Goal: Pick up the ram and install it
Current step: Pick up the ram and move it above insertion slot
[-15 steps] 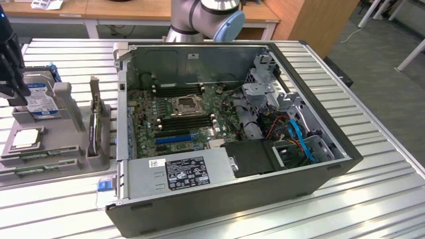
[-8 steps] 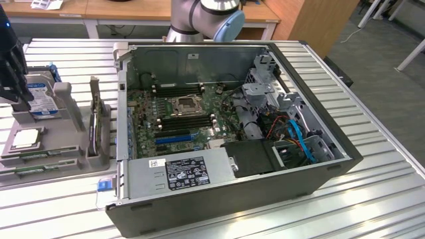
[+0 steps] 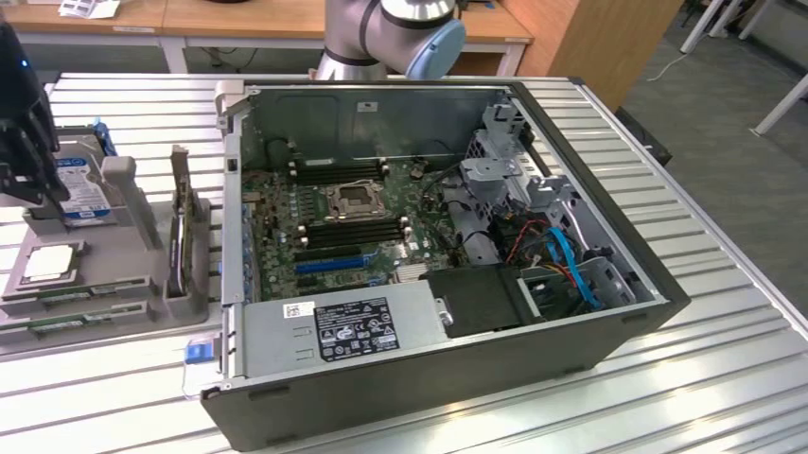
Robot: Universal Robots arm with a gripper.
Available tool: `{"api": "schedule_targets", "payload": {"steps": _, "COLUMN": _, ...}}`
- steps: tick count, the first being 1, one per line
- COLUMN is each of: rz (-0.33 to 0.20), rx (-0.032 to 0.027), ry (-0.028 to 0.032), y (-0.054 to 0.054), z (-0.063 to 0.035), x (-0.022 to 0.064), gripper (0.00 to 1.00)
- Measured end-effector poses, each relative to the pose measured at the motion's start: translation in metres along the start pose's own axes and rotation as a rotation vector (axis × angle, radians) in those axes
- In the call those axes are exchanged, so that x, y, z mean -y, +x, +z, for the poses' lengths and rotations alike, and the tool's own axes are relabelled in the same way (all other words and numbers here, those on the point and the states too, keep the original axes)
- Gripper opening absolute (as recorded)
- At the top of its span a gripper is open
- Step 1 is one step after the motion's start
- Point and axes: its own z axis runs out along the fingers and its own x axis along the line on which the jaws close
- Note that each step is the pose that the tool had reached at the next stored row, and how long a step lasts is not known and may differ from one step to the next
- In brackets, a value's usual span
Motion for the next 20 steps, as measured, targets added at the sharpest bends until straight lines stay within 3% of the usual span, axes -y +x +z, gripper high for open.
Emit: {"api": "schedule_targets", "payload": {"steps": 20, "rz": 0.0, "rx": 0.0, "ry": -0.0001, "y": 0.001, "z": 0.0253, "x": 0.0012, "gripper": 0.29}}
